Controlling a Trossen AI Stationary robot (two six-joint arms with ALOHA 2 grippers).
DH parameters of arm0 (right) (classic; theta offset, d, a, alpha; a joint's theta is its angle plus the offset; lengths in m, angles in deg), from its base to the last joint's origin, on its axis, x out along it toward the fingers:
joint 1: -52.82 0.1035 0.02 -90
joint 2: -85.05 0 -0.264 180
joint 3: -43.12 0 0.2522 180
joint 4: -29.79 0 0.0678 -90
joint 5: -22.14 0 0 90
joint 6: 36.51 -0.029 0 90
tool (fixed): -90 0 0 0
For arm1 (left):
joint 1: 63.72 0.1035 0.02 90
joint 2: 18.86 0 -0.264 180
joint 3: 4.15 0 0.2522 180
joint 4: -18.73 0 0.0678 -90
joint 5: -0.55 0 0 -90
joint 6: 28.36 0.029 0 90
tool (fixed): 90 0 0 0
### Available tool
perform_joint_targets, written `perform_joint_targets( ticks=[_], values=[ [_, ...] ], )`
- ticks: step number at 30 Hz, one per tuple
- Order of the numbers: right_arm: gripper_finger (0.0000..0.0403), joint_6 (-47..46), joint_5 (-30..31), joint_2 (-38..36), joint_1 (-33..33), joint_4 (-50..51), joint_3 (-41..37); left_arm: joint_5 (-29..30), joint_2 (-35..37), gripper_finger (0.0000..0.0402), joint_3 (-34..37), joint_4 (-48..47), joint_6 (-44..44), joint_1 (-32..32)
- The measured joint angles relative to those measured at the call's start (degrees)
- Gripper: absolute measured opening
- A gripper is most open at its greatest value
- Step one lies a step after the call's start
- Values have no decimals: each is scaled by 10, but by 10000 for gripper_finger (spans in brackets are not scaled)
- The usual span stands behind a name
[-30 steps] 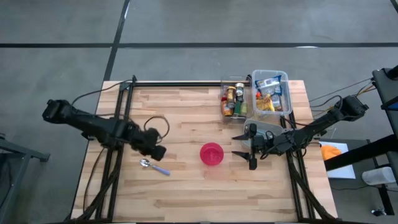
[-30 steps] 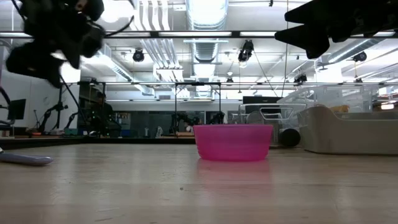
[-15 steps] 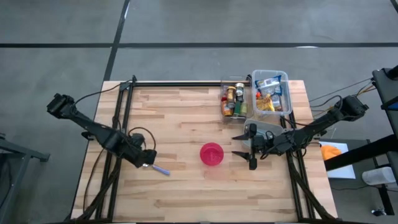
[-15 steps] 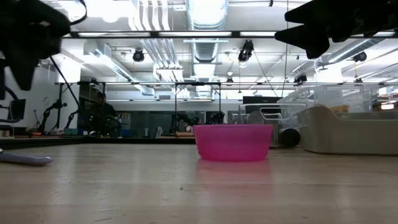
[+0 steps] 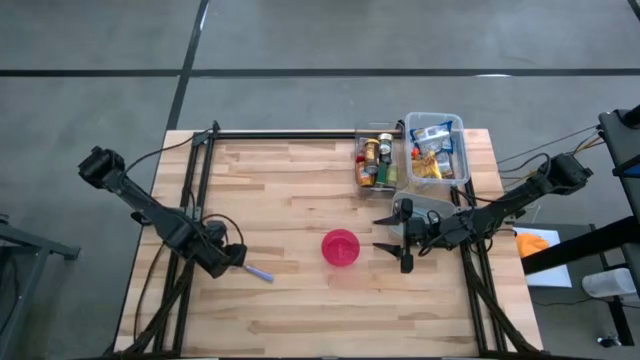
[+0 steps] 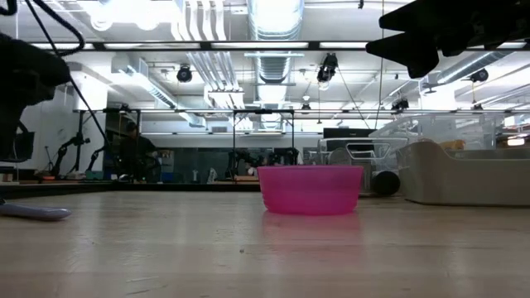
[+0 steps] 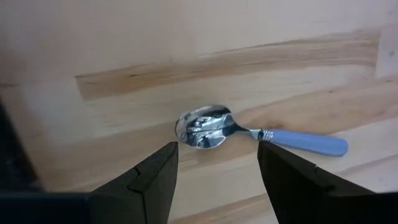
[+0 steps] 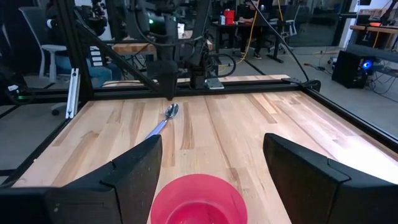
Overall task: Pick & Place Food Item
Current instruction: Put the purple spoon into the gray bin
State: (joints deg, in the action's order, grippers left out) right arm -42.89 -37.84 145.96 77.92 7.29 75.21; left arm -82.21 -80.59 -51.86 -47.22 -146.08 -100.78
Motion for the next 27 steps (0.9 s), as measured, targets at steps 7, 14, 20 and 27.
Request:
perform_joint_targets(
  ticks=[7, 14, 20, 27],
  values=[
    [276, 0, 0, 0, 0, 0, 0, -25, 12, 223, 54, 57, -13, -1],
    [276, 0, 0, 0, 0, 0, 0, -27, 17, 223, 117, 149, -2, -2],
    [276, 0, 0, 0, 0, 0, 0, -17, 20, 223, 132, 175, 20, -3],
    [276, 0, 0, 0, 0, 0, 0, 29, 19, 202, 123, 191, 59, -2]
  ],
)
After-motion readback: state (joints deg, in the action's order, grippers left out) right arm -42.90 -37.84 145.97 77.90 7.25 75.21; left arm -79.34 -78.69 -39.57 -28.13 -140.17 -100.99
